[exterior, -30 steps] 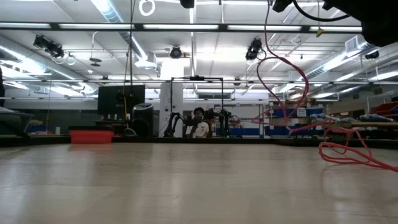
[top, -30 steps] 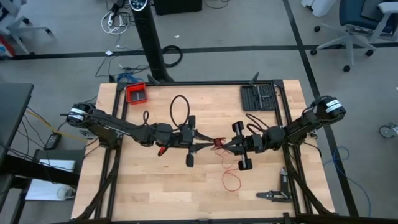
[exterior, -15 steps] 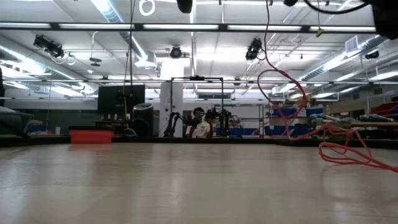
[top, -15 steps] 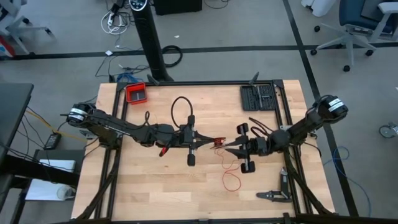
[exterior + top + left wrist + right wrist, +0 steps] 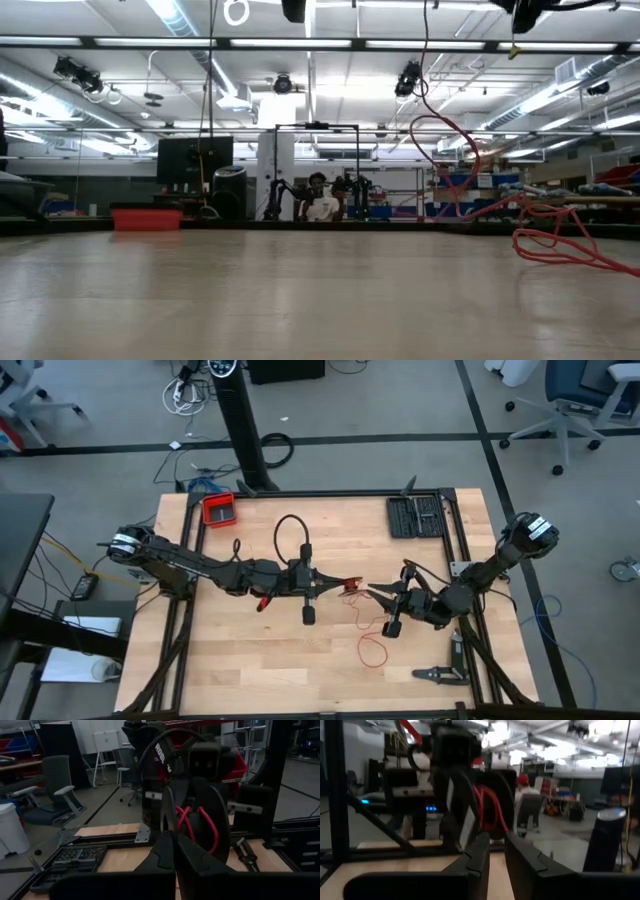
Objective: Coil cords
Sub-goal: Coil the red wire onto the spool
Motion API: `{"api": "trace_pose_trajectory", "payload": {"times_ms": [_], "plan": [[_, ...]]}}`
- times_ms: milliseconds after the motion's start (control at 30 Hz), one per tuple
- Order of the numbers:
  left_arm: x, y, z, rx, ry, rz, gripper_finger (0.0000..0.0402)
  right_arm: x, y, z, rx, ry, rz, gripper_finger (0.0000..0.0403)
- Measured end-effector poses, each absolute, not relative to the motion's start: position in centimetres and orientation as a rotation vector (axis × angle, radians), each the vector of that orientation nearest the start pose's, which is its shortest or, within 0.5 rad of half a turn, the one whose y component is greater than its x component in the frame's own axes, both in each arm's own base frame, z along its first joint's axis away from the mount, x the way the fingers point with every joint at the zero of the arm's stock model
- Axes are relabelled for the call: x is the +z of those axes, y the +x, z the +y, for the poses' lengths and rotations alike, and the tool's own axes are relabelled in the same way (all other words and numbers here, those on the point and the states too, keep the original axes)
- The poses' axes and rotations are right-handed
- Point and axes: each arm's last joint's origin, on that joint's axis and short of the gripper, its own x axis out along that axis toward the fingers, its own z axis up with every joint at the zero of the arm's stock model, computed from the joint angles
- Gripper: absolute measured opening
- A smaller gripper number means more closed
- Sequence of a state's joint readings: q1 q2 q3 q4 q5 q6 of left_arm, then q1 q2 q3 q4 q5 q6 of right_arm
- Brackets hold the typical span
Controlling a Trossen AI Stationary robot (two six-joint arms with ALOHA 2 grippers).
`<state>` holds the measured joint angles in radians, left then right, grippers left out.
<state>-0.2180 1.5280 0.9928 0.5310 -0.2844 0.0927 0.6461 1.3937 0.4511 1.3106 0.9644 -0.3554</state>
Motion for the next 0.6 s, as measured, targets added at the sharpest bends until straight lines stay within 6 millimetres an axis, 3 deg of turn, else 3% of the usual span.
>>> {"api": "trace_pose_trajectory", "payload": {"times_ms": [600], "plan": [[29.6,33.9,-6.7,0.067,0.068,-0.019,0.0,19.7,22.2,11.6,-0.431,0.068,0.009,0.0067]]}}
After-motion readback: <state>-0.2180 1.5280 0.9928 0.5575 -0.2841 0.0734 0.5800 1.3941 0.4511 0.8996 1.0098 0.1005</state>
